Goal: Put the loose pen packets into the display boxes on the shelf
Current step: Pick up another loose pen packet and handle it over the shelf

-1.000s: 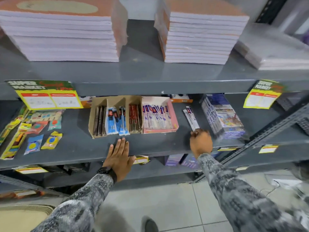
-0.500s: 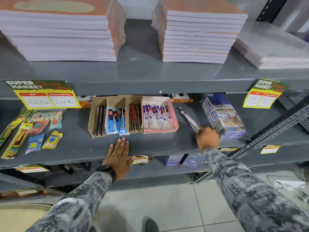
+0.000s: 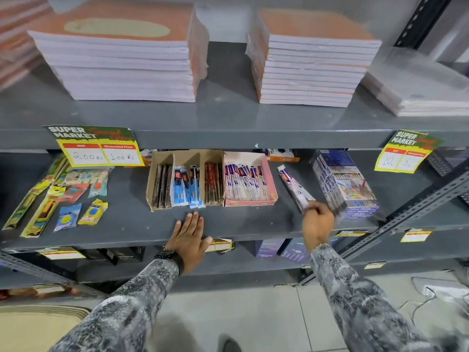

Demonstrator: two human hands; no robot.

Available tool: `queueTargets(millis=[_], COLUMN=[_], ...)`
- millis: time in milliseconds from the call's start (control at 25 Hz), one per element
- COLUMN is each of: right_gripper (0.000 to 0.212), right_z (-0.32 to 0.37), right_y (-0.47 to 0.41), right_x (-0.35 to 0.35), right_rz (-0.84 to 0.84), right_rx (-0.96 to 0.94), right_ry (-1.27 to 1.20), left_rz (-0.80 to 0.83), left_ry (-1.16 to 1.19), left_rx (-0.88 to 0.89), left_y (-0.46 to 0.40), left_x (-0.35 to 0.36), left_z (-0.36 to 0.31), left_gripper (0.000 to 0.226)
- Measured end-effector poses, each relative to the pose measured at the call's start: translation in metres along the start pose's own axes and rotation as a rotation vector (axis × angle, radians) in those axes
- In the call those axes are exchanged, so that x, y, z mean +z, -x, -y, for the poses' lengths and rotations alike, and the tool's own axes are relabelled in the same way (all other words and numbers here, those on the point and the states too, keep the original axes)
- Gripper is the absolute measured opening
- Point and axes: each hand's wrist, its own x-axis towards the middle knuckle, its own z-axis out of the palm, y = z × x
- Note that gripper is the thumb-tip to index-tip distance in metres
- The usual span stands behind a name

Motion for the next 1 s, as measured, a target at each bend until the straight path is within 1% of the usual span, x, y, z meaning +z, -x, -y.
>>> queueTargets(millis=[40, 80, 120, 200, 240, 280, 320, 360, 440, 480, 640, 800, 880, 1000], right_gripper=[0.038, 0.042, 0.047, 0.051, 0.051, 0.047, 0.039, 0.031, 0.021, 0.019, 0.017, 0.01, 0.008, 0.017], right_z=[0.002, 0.002, 0.004, 0.008, 0.01, 0.013, 0.016, 0.02, 0.026, 0.028, 0.031, 0.032, 0.032, 0.033], right_y=[0.012, 0.026, 0.039, 0.061, 0.069, 0.076, 0.08, 0.084, 0.089, 0.09, 0.092, 0.091, 0.088, 0.082], right_x=[0.004, 0.008, 0.013, 0.02, 0.024, 0.028, 0.03, 0.032, 0.033, 0.033, 0.033, 0.027, 0.023, 0.02], right_rz=[0.075, 0.191, 0.325, 0.571, 0.659, 0.715, 0.741, 0.749, 0.747, 0.744, 0.761, 0.812, 0.838, 0.812], right_rx=[-0.008, -0.016, -0.038, -0.135, -0.193, -0.249, -0.301, -0.343, -0.379, -0.373, -0.336, -0.235, -0.191, -0.185], right_ry=[-0.071, -0.109, -0.09, 0.075, 0.17, 0.251, 0.309, 0.339, 0.35, 0.343, 0.344, 0.296, 0.332, 0.416], left_rz=[0.008, 0.002, -0.033, -0.048, -0.009, 0.037, 0.071, 0.088, 0.071, 0.059, 0.013, 0.005, 0.002, -0.051], left_ry=[0.08, 0.239, 0.505, 1.277, 1.574, 1.773, 1.842, 1.85, 1.866, 1.89, 1.934, 1.926, 1.889, 1.738], left_rx=[0.0, -0.029, -0.091, -0.282, -0.351, -0.37, -0.344, -0.298, -0.217, -0.209, -0.186, -0.193, -0.197, -0.208], left_y=[0.002, 0.005, 0.008, 0.016, 0.019, 0.021, 0.023, 0.025, 0.031, 0.032, 0.033, 0.031, 0.028, 0.021], left_x=[-0.007, -0.016, -0.028, -0.052, -0.063, -0.069, -0.073, -0.074, -0.075, -0.073, -0.069, -0.067, -0.067, -0.065], left_z=[-0.001, -0.003, -0.004, -0.008, -0.007, -0.004, -0.002, -0.002, -0.004, -0.003, -0.001, 0.002, 0.0, -0.006], left_gripper=[0.07, 0.066, 0.062, 0.057, 0.056, 0.054, 0.049, 0.044, 0.041, 0.04, 0.038, 0.037, 0.032, 0.022])
